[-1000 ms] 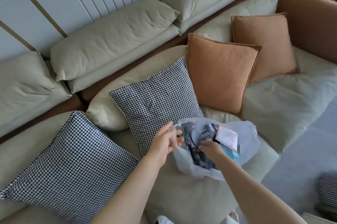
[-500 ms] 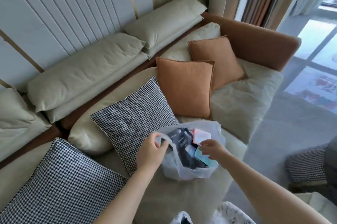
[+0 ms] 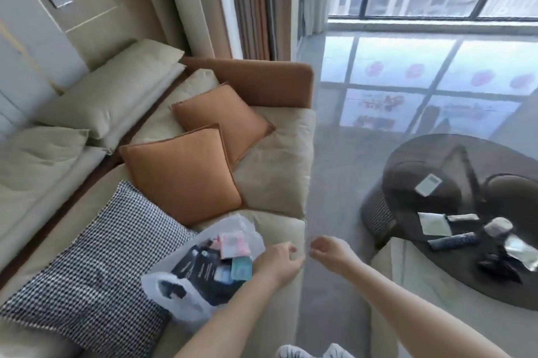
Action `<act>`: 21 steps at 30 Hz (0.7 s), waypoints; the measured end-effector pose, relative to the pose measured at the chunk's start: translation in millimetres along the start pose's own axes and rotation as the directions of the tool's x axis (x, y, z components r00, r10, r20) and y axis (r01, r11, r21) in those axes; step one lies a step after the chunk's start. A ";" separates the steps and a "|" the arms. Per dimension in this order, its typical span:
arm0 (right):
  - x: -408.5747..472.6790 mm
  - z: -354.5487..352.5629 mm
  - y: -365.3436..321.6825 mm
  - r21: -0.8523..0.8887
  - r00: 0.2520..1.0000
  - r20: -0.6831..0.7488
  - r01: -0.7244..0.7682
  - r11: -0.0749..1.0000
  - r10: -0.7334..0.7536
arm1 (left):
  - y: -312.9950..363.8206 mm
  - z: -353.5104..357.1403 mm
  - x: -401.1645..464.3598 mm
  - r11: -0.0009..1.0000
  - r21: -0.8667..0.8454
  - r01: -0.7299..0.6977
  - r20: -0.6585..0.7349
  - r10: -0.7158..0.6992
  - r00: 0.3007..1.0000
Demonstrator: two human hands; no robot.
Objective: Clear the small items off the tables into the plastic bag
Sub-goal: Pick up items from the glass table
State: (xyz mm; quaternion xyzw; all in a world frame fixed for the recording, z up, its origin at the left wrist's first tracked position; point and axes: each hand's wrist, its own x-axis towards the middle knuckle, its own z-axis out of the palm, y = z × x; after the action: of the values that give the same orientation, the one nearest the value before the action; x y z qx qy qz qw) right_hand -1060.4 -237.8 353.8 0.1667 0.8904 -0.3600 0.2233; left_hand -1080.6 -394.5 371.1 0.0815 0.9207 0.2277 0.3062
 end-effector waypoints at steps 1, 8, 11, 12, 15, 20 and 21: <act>-4.0 -11.6 15.8 0.006 1.000 -0.016 -0.026 1.000 0.026 | 15.1 8.3 6.6 1.000 0.020 -0.010 0.023 0.010 1.000; -27.1 -73.7 135.5 0.092 0.971 -0.126 -0.193 0.977 0.204 | 118.1 72.4 45.7 0.971 0.202 -0.127 0.162 0.095 0.982; -37.6 -92.0 187.5 0.153 0.940 -0.163 -0.277 0.949 0.301 | 160.1 104.2 59.2 0.955 0.244 -0.171 0.200 0.123 0.972; -40.4 -96.0 205.4 0.172 0.928 -0.173 -0.302 0.938 0.331 | 172.5 115.5 63.1 0.948 0.257 -0.186 0.220 0.130 0.967; -50.5 -103.7 255.0 0.227 0.881 -0.176 -0.398 0.889 0.440 | 204.7 147.8 75.3 0.929 0.291 -0.230 0.280 0.147 0.949; -57.6 -104.0 325.8 0.389 0.772 -0.167 -0.521 0.760 0.614 | 239.3 198.0 99.0 0.936 0.244 -0.254 0.365 0.154 0.918; -56.6 -103.1 337.4 0.416 0.752 -0.168 -0.532 0.738 0.637 | 244.2 208.0 105.5 0.942 0.221 -0.253 0.378 0.156 0.912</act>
State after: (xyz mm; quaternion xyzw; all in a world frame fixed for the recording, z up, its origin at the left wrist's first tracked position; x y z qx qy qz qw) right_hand -886.8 59.4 258.1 0.5296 0.7372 -0.3895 0.1558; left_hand -1037.3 -71.6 282.7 0.2583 0.8584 0.1153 0.4280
